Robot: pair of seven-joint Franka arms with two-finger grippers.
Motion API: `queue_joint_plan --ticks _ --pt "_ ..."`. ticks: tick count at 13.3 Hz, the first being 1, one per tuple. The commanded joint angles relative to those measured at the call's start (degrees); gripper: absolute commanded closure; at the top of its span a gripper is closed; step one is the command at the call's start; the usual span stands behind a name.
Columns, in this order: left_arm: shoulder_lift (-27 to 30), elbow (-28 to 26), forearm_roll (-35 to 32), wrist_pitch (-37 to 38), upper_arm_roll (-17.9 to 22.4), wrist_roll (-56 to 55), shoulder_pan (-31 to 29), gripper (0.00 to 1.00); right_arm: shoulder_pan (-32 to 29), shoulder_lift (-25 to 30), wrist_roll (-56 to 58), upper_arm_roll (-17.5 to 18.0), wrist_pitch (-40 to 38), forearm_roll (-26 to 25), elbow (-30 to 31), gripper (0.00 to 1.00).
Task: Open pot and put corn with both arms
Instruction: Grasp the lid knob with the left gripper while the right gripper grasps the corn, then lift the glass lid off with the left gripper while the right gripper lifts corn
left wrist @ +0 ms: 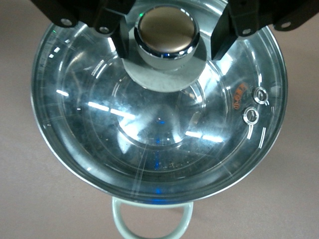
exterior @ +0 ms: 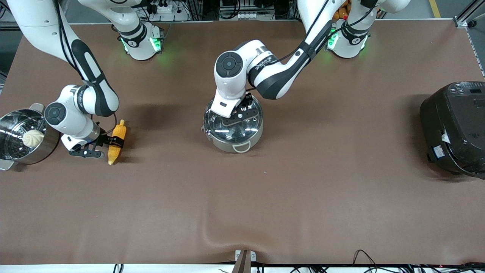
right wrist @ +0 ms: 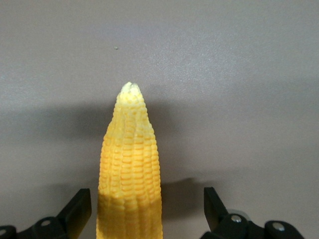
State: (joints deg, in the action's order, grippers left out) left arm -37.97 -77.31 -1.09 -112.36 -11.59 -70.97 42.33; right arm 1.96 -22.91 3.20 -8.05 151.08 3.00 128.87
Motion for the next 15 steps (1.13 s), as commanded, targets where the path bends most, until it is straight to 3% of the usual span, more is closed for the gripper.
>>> queue_joint_plan --ticks 1,2,4,8,10,12,15 --pt "-0.53 1.11 -1.46 0.04 0.16 -0.93 0.30 0.29 -0.20 -0.03 0.32 0.76 -0.17 1.22 0.16 0.00" --pt "-0.53 1.11 -1.46 0.04 0.16 -0.84 0.30 0.33 0.23 -0.03 0.23 0.84 -0.35 1.57 0.16 0.08" --pt "-0.26 1.11 -1.46 0.13 0.16 -0.93 0.21 0.44 1.29 -0.38 -0.12 1.28 -0.70 3.50 0.24 0.10" --pt "-0.17 1.11 -1.46 0.13 0.16 -1.10 0.30 1.00 1.21 -0.30 -0.03 1.55 -1.75 3.51 0.16 0.44" --pt "0.35 1.11 -1.37 0.30 0.16 -1.54 0.47 1.00 1.12 -0.30 0.49 1.64 -1.84 3.51 0.07 0.57" --pt "2.45 0.94 -1.46 1.26 0.16 -1.54 0.13 1.00 1.03 -0.30 0.50 1.63 -1.84 3.51 -0.02 0.61" --pt "9.20 0.94 -1.55 8.80 0.16 -0.76 -3.20 1.00 0.85 0.93 0.58 1.64 -3.85 3.51 -0.98 0.63"
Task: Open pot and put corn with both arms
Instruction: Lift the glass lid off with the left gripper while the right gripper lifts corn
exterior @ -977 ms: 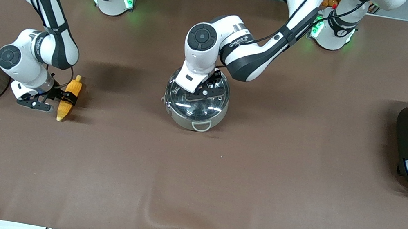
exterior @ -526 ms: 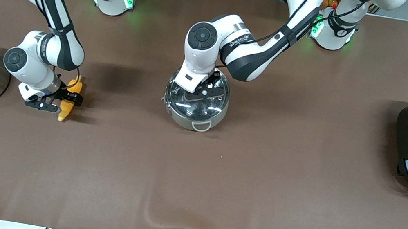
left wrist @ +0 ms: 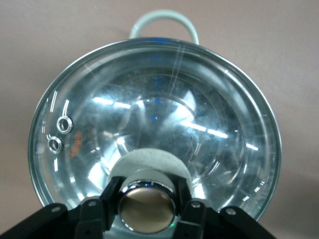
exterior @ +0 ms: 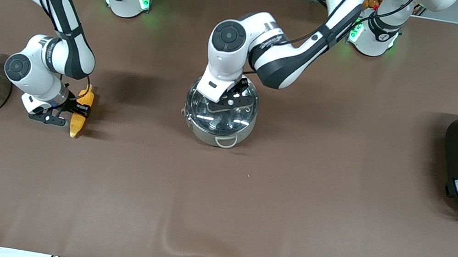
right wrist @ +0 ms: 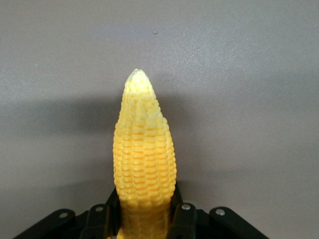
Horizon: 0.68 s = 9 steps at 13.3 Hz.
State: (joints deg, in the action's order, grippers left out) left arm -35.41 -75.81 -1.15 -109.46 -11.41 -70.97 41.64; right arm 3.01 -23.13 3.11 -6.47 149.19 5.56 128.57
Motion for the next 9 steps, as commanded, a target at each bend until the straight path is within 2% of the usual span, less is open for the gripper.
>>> queue_joint_plan --ticks 1,2,4,7,9 --pt "9.28 -0.66 -1.49 8.97 -0.02 0.90 -4.26 1.00 -0.20 2.03 0.67 0.06 -5.89 0.94 -2.87 0.62" --pt "11.83 -0.66 -1.49 12.22 -0.02 3.88 -6.20 1.00 -0.20 2.73 0.58 0.06 -11.58 1.03 -5.67 0.62" --pt "16.23 -2.14 -1.31 16.02 -0.54 11.68 -14.87 1.00 -0.03 4.57 0.32 0.06 -20.91 1.03 -11.21 0.63" --pt "21.51 -9.95 -1.31 16.04 -0.63 28.82 -26.83 1.00 1.37 6.51 -0.29 0.14 -31.38 1.03 -19.74 0.62" --pt "23.97 -16.18 -0.62 13.68 -0.72 37.80 -34.30 1.00 4.00 8.01 -5.19 0.32 -38.94 1.03 -26.41 0.62"
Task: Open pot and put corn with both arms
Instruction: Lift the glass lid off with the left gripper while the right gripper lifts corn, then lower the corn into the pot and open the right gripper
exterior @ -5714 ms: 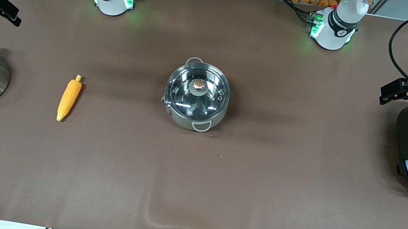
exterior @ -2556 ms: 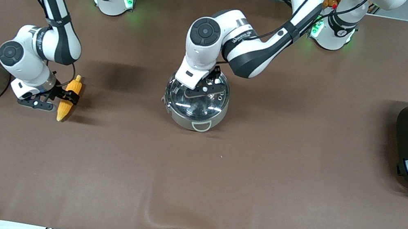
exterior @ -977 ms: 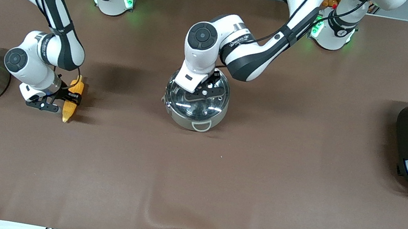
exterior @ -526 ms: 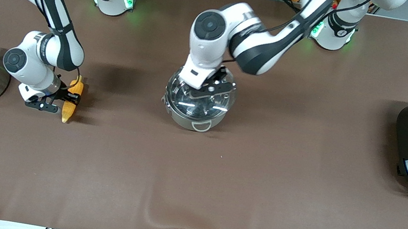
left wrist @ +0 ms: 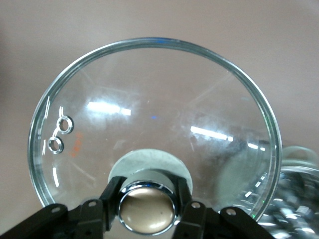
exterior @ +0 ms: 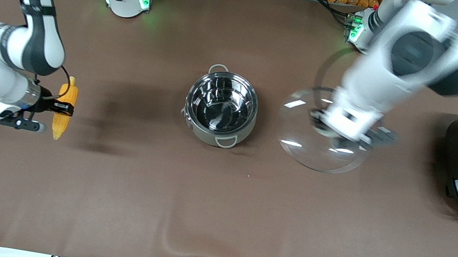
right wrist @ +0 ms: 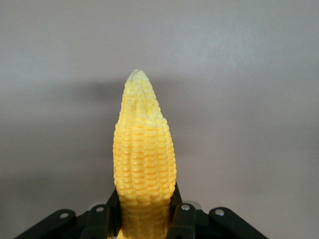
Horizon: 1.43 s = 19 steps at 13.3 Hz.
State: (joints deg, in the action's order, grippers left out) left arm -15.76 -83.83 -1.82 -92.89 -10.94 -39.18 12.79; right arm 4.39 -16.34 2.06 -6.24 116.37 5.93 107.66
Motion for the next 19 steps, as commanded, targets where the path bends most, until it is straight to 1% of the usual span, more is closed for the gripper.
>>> queue_joint_plan --ticks 1,2,4,5,6,7,8,10,11,12,13,16,17,19 --pt "5.81 -12.72 0.15 -5.87 -1.28 8.66 -8.45 1.00 4.47 1.83 -7.82 0.44 -9.55 0.58 -8.32 0.62" --pt "7.22 -18.25 0.15 -10.69 -1.28 11.55 -11.01 1.00 6.57 2.53 -10.73 0.44 -11.93 0.57 -9.82 0.62" --pt "8.11 -27.84 0.07 -19.92 -1.19 12.29 -11.91 1.00 9.05 4.20 -16.27 2.01 -13.97 0.57 -10.36 0.62" --pt "8.20 -31.71 0.15 -24.05 -1.19 12.29 -12.35 1.00 9.14 4.90 -18.56 3.76 -14.50 0.57 -10.63 0.62" --pt "8.29 -36.62 0.07 -29.58 -1.28 12.46 -14.35 1.00 9.32 5.35 -21.28 5.70 -15.11 0.57 -11.41 0.62" --pt "8.12 -40.67 -0.63 -34.68 -1.28 12.98 -14.89 1.00 9.58 5.44 -24.96 7.98 -16.08 0.57 -12.55 0.62" --pt "7.85 -43.06 -0.64 -37.16 -1.28 13.08 -15.16 1.00 9.67 5.44 -29.09 10.26 -16.96 0.57 -13.61 0.62" --pt "7.59 -46.58 -0.73 -40.25 -0.93 13.08 -15.51 1.00 9.76 5.44 -35.17 14.57 -16.70 0.14 -13.71 0.62" --pt "7.15 -48.95 -0.81 -44.09 -1.10 13.69 -18.91 1.00 10.11 5.18 -37.46 15.98 -16.27 0.05 -13.62 0.63" --pt "6.54 -51.50 -1.16 -48.22 -1.28 16.13 -21.29 1.00 10.98 4.91 -39.13 16.52 -15.65 -0.04 -13.62 0.63" --pt "6.36 -53.18 -1.08 -50.35 -1.28 17.55 -21.58 1.00 12.73 4.82 -41.07 16.44 -14.86 -0.04 -13.44 0.63" --pt "5.40 -54.24 -1.08 -51.77 -1.28 17.73 -21.67 1.00 17.92 3.60 -46.70 16.44 -10.66 -0.39 -13.00 0.63" --pt "4.69 -54.25 -1.08 -53.17 -1.28 17.74 -21.75 1.00 19.41 2.55 -47.84 16.44 -9.25 -0.39 -12.83 0.63" --pt "3.72 -53.99 -1.08 -53.62 -1.37 17.74 -21.58 1.00 22.66 0.09 -52.48 16.44 -5.39 -1.18 -12.83 0.64"
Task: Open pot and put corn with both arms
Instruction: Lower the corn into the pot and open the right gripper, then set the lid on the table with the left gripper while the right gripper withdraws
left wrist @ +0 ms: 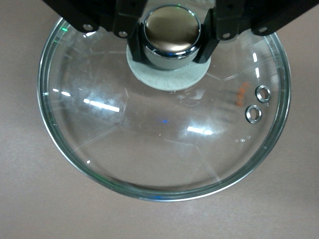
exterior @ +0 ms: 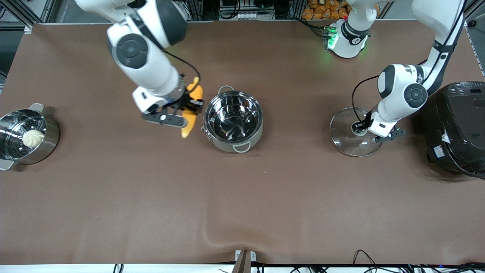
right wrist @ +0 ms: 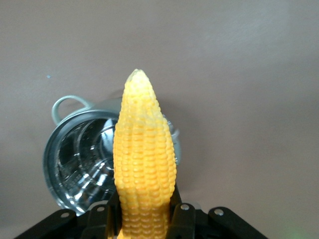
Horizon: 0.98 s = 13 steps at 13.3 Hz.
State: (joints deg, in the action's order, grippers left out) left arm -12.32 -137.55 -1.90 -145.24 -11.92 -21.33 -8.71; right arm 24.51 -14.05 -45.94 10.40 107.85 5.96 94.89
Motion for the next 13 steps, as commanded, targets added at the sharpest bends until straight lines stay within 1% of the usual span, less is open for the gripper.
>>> queue_joint_plan --ticks 1,2,3,5,6,7,8,10,11,13 --pt "-0.94 0.09 -1.00 -2.06 -0.38 -0.20 0.10 1.00 4.22 -3.69 -7.46 -0.20 5.07 -2.95 -0.06 0.64" --pt "-2.09 0.87 -0.92 -2.42 -0.38 -0.20 0.36 0.69 6.41 -5.27 -10.02 -0.20 7.27 -5.15 -0.06 0.64" --pt "-2.45 1.84 -0.92 -2.42 -0.38 -0.38 0.19 0.01 8.17 -6.86 -12.39 -0.20 9.11 -6.91 -0.06 0.64" --pt "-1.49 3.77 -0.92 -2.16 -0.38 -0.38 0.36 0.00 10.29 -9.50 -14.78 -0.20 11.49 -8.59 -0.06 0.64" --pt "0.69 5.35 -0.92 -1.37 -0.38 -0.29 0.28 0.00 10.99 -10.90 -15.66 -0.29 13.42 -8.68 -0.06 0.64" --pt "2.98 7.36 -0.92 1.77 -0.38 -0.03 0.28 0.00 11.78 -12.31 -16.80 -0.38 15.18 -9.12 0.03 0.64" --pt "4.74 10.08 -1.00 6.15 -0.38 0.93 -0.07 0.00 12.49 -13.19 -17.94 -0.38 16.24 -10.52 -0.06 0.64" --pt "6.77 15.97 -0.92 12.22 -0.38 1.20 0.01 0.00 12.93 -13.73 -19.09 -0.38 16.34 -12.19 -0.06 0.63" --pt "7.39 19.91 -0.92 17.22 -0.38 1.38 -0.07 0.00 12.93 -14.08 -19.10 -0.38 16.34 -12.29 -0.06 0.63" --pt "7.31 30.53 -0.92 30.65 -0.38 1.38 -0.07 0.00 13.28 -14.96 -19.27 -0.38 17.65 -12.37 0.11 0.60"
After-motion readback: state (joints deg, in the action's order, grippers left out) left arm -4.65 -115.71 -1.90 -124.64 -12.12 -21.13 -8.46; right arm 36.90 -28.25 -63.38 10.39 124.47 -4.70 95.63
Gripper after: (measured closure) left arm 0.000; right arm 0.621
